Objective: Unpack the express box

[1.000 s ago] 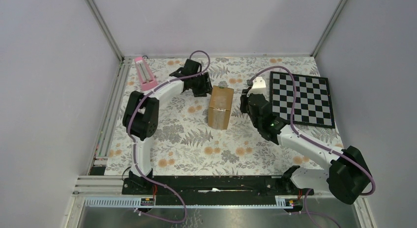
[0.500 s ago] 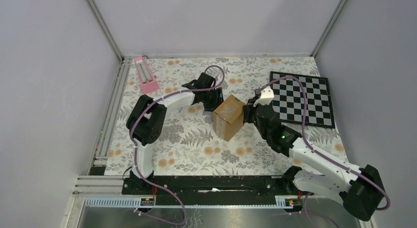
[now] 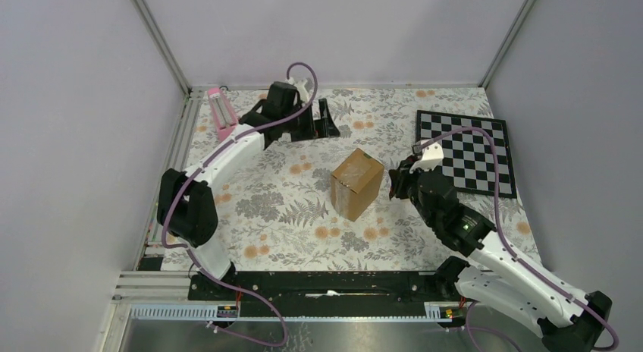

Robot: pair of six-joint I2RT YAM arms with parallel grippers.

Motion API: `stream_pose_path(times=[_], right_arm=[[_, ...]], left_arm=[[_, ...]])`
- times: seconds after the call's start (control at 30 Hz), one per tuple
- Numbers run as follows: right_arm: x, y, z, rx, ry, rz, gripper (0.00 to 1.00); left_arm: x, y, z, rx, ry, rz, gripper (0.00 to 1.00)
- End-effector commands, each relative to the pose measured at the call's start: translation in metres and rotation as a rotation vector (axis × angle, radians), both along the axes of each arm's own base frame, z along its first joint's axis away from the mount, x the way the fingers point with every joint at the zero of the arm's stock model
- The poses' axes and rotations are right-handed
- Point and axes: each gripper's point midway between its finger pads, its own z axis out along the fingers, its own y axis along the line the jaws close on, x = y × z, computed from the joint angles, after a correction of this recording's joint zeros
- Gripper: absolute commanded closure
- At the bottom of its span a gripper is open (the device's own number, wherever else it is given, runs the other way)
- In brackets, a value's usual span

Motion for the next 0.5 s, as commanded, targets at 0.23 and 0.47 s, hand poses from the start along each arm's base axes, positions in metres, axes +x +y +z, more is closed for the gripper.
stream_pose_path(times=[0.23, 0.47], right_arm=[[-0.009, 0.049, 0.098, 0.115, -0.237, 0.292, 1.00], [-0.008, 0.062, 0.119, 0.125, -0.299, 0.333, 1.00]], left_arm=[[-0.037, -0.046, 0.050, -0.143, -0.159, -0.549, 0.01], [-0.054, -0.061, 0.027, -0.142, -0.114, -0.651, 0.01]])
